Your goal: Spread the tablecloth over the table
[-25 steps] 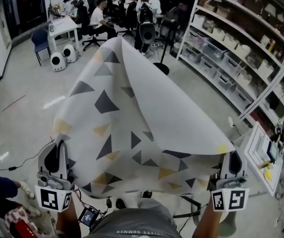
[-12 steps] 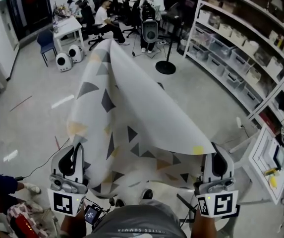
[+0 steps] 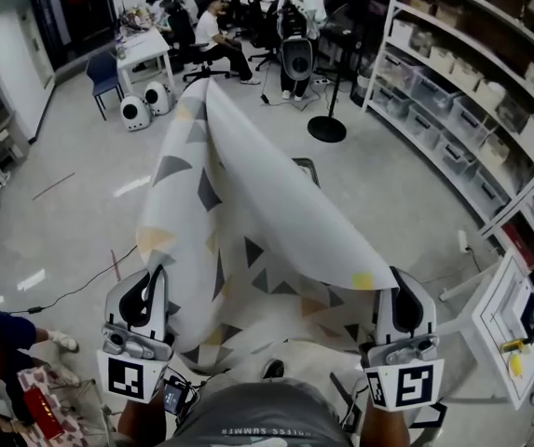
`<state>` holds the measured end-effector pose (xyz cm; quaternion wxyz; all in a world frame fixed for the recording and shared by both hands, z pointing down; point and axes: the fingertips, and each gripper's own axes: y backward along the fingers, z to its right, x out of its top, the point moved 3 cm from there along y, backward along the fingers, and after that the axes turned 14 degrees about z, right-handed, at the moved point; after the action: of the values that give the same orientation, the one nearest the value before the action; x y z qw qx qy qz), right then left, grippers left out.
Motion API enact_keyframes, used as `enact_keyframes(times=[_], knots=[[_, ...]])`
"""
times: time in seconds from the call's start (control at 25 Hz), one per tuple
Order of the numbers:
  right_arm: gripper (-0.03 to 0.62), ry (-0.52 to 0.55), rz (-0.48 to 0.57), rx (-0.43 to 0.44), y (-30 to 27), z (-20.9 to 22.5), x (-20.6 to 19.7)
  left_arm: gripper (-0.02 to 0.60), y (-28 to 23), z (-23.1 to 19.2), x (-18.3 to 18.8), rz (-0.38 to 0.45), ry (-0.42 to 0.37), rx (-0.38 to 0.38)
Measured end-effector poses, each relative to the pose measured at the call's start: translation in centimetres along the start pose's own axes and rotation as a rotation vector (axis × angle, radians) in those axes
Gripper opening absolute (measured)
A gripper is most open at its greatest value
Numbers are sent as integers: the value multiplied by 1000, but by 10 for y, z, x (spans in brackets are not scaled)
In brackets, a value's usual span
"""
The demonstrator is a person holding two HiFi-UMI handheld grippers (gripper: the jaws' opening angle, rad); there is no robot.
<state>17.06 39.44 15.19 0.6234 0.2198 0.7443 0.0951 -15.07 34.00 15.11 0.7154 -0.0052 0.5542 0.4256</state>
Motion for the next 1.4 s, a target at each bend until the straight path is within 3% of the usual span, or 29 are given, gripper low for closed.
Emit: enact_keyframes(times=[0.48,0.68,1.28,1.4], knots=[[12,-51,-10,73,-9,-15,-21,-2,-4,-3,-16,-93,-46,13],[12,-65,-32,72,-18,-13,-33,-2,-30,-8,-21,-36,-64,6],[12,-36,-83,41,-94,-3,-67,-2,-69,-66,-87,-68,-9,0],[12,-16,-93,26,-114,-4,-73,-2,-81,-85,-100,-42,12,10]])
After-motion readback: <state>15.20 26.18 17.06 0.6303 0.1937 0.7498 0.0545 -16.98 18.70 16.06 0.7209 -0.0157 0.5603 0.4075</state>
